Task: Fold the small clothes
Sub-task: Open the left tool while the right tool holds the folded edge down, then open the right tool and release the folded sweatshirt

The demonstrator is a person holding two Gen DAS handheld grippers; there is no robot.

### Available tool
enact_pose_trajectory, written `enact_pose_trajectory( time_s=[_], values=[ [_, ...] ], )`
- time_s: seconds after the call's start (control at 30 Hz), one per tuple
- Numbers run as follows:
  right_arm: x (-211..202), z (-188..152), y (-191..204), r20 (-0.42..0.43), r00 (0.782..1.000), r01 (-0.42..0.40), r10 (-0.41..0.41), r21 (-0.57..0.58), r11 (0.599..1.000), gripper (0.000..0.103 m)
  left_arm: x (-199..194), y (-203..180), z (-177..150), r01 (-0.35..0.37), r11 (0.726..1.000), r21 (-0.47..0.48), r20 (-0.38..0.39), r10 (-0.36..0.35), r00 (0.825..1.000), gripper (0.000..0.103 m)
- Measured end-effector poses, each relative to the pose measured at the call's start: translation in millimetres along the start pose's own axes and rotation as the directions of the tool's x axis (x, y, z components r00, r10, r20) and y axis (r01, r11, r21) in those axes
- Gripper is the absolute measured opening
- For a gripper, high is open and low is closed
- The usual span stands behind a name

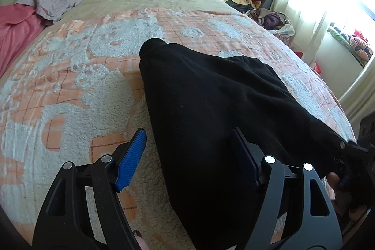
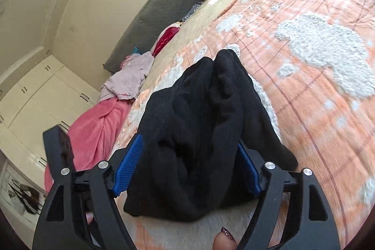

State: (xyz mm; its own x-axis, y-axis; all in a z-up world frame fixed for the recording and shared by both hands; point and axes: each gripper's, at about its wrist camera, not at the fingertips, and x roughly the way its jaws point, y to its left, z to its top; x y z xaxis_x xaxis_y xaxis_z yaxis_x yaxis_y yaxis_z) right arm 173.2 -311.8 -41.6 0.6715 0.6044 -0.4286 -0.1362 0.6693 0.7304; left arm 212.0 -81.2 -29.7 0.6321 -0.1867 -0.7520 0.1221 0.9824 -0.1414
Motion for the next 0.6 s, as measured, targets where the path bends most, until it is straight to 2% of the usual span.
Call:
enact_pose_trajectory(
  time_s=[0.07,0.1,0.2,0.33,0.4,0.47,0.5,0.53,0.6],
  values=[
    [5,3,2,-0.013,0.999,0.040,-0.040,-0.043,0.998,0.047,-1,-2,0,0.002,1.000,0.004,0.000,-0.002,1.000,0.066],
    [7,1,3,-0.017,0.999,0.050,-0.051,-0.063,0.997,0.023,-2,-3,-1,0.005,1.000,0.005,0.000,-0.005,1.000,0.066],
    [7,3,11,-0.012,0.997,0.072,-0.075,-0.139,0.988,0.020,-4,-6,-1,0.013,1.000,0.010,0.000,-0.013,1.000,0.066],
    [-9,7,21,0.042,0.993,0.118,-0.111,-0.229,0.966,0.019,-9,-11,-1,0.049,0.999,0.015,-0.001,-0.049,0.999,0.066],
    [-13,8,16,0.066,0.986,0.167,-0.156,-0.237,0.957,0.019,-8,-14,-2,0.059,0.998,0.019,-0.010,-0.059,0.998,0.071],
    [-5,4,3,0.022,0.982,0.188,-0.188,-0.219,0.957,0.021,-6,-16,-4,0.059,0.998,0.024,-0.017,-0.059,0.998,0.071],
    [-2,1,-4,0.008,0.978,0.206,-0.209,-0.204,0.957,0.025,-3,-17,-6,0.056,0.998,0.025,-0.024,-0.055,0.998,0.071],
    [0,-2,-10,0.006,0.975,0.221,-0.223,-0.187,0.957,0.035,-1,-17,-7,0.061,0.998,0.021,-0.031,-0.060,0.998,0.071],
    [-4,-5,-15,0.023,0.972,0.236,-0.235,-0.171,0.957,0.043,1,-16,-10,0.066,0.998,0.009,-0.037,-0.065,0.997,0.072]
  ],
)
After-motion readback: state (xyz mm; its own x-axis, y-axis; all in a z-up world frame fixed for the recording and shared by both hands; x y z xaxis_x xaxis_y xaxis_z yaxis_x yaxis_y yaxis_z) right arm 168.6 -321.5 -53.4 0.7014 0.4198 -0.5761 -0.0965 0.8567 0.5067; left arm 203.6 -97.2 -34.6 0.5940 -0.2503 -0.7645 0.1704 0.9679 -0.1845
